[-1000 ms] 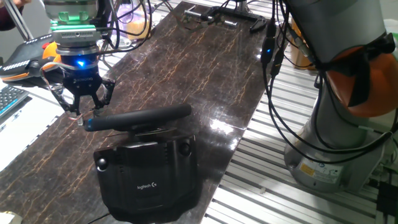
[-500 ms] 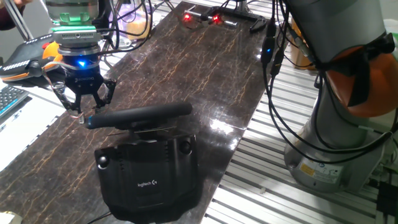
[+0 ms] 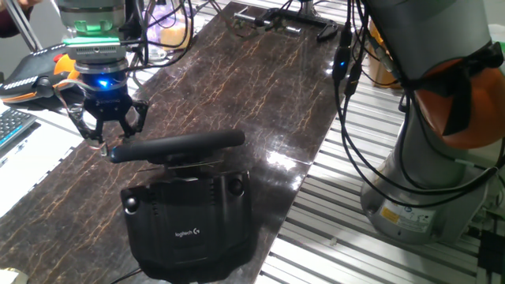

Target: Rotate the steering wheel 90 degrees clockwise

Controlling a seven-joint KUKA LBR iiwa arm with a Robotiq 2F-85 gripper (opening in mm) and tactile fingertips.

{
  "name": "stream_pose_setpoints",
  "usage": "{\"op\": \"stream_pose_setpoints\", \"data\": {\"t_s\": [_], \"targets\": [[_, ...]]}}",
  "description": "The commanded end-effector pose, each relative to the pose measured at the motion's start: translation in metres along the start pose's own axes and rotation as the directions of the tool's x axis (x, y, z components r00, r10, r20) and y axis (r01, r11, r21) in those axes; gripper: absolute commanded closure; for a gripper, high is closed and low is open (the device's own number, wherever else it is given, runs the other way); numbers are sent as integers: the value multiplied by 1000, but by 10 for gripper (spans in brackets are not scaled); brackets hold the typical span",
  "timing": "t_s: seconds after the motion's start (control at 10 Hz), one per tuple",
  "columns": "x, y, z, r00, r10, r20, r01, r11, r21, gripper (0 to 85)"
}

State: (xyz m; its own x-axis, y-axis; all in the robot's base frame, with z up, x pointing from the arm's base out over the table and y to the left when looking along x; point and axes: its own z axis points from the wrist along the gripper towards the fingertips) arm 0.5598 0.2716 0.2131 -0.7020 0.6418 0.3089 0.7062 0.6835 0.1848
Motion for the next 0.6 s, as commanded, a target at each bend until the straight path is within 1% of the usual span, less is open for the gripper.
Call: {"op": "stream_pose_setpoints", "data": {"t_s": [0.0,0.1,0.2,0.4,0.5], "targets": [[2,1,-2,1000,2,-2,-2,1000,0,387],[6,2,-6,1000,1,-11,-1,1000,-2,360],[15,3,-10,999,-17,-35,16,1000,-11,350],[27,3,-13,994,-72,-81,71,997,-12,343],[31,2,-14,987,-120,-105,120,993,-2,340]]}}
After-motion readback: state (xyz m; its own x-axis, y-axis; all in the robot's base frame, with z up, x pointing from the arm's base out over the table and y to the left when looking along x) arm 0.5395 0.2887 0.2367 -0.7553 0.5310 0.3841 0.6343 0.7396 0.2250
